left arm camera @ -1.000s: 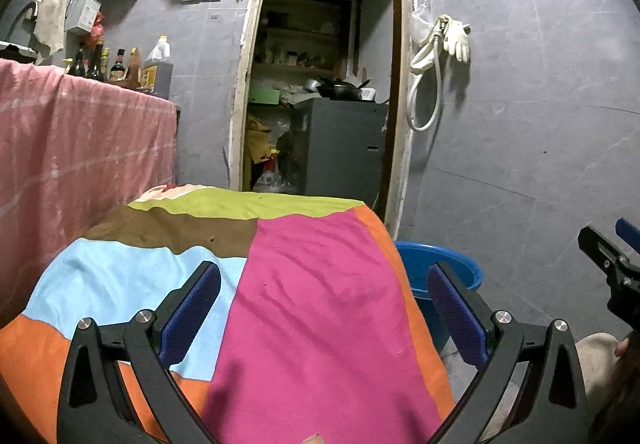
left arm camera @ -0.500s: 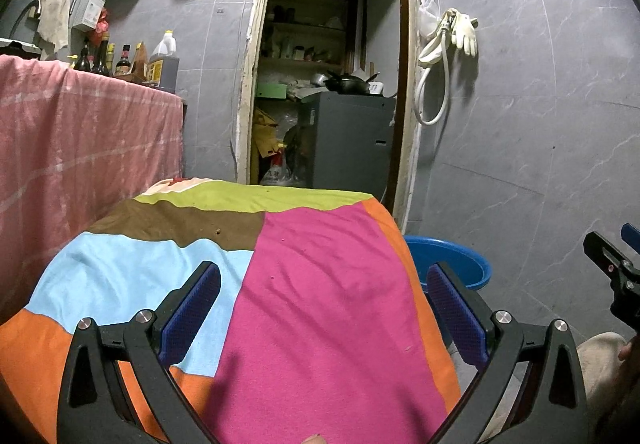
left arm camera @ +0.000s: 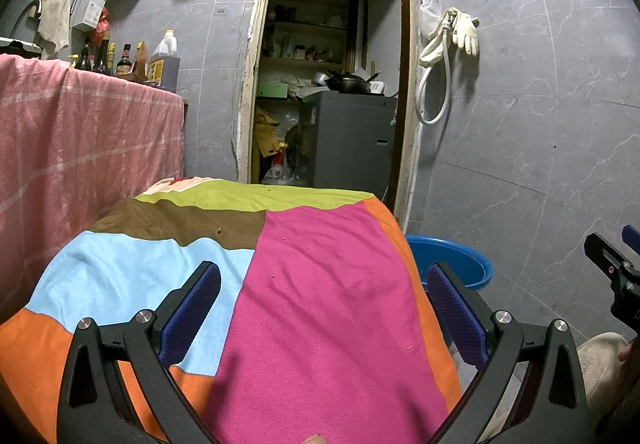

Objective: Collect trash

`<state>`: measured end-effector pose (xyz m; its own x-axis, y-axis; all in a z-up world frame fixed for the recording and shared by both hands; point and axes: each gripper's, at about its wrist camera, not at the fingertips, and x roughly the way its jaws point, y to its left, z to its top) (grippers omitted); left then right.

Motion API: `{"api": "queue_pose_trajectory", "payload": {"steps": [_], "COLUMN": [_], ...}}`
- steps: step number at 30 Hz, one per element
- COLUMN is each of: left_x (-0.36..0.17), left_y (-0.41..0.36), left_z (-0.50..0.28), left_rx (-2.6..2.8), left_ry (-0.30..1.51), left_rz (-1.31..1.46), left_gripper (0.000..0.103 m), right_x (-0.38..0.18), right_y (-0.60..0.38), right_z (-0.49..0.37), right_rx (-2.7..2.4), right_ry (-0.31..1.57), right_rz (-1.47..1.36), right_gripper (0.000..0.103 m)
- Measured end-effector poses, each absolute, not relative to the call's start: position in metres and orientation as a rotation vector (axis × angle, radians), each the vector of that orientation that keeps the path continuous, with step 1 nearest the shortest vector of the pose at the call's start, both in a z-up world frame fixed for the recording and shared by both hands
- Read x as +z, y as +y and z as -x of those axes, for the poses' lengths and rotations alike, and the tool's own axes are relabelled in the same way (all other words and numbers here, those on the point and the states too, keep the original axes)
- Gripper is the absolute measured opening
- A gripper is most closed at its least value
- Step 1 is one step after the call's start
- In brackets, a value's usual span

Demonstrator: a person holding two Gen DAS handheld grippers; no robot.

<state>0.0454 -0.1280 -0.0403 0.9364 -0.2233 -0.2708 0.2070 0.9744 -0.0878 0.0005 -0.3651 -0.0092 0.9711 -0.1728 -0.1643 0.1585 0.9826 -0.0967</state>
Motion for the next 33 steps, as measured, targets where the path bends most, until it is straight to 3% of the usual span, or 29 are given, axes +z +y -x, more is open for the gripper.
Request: {"api": "queue_pose_trajectory", "payload": {"steps": [33], "left_x": [-0.0402], "left_y": [-0.1256], "left_z": [-0.0463], "left_rx": [-0.221], "left_ry": [0.284], "left_rz": [0.058], "left_gripper": [0.101], "right_x": [-0.0135], "right_y": [-0.3671], "right_z": [0.0004], "right_rx": [-0.172], "right_ry": [0.169], "right_rz": [0.080], "right_gripper": [0.103]}}
